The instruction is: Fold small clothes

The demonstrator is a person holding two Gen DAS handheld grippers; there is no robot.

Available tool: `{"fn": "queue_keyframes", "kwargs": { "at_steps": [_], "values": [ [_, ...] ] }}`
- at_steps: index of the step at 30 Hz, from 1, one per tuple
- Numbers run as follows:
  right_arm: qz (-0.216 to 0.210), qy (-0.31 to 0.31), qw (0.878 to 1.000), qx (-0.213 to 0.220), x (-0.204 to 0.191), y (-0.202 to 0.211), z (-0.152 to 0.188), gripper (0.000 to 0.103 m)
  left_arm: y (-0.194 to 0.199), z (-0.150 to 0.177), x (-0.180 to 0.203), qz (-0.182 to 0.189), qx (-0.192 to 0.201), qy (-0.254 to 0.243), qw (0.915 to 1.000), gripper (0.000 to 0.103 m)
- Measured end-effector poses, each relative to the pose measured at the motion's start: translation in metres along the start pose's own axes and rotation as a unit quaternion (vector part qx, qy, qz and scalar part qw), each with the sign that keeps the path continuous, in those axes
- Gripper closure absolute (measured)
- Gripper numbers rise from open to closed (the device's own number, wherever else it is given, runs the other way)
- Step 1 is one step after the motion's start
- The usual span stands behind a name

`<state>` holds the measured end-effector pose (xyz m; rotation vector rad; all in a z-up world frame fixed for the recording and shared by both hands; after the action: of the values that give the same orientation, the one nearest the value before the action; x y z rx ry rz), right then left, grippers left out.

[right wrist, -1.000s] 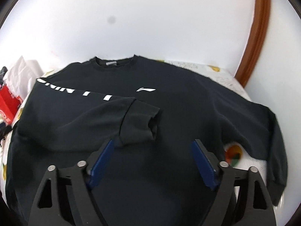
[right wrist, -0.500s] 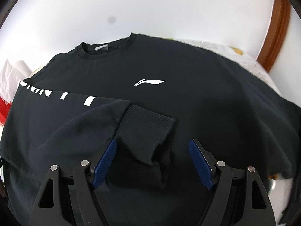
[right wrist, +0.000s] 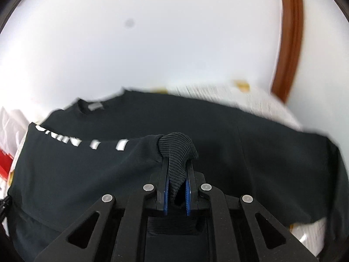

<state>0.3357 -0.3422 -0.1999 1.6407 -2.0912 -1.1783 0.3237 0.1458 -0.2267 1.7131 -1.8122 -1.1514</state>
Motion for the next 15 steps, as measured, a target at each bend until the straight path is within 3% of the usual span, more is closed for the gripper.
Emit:
{"fn": "queue_keyframes", "kwargs": {
  "at_steps": [2,5,10,15],
  "values": [
    [0.011,-0.001,1.0,-0.028,0.008,-0.015,0.012,0.091,0.0,0.0,-0.001,0.002,0.0,0.002,1.0,0.095],
    [0.037,0.012,0.999,-0.032,0.011,-0.024,0.025,0.08,0.002,0.0,-0.002,0.005,-0.002,0.007,1.0,0.092],
    [0.044,0.008,0.998,-0.037,0.02,-0.005,0.033,0.068,0.01,0.004,-0.002,0.022,-0.009,0.024,0.9994,0.086],
    [0.056,0.014,0.998,-0.035,0.043,0.037,0.05,0.043,0.029,0.013,0.005,0.038,-0.016,0.035,0.9985,0.06]
  ]
}}
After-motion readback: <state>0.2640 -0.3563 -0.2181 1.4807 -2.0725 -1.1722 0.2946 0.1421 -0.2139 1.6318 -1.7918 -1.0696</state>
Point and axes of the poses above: each gripper's, at about its wrist camera, not at the fingertips, and y roughly against the way its jaws point, x to its right, z to its underside, the point moved 6 cm from there along -y, roughly the way its jaws point, and after that the axes turned 15 degrees about -y, right-handed, at the moved point
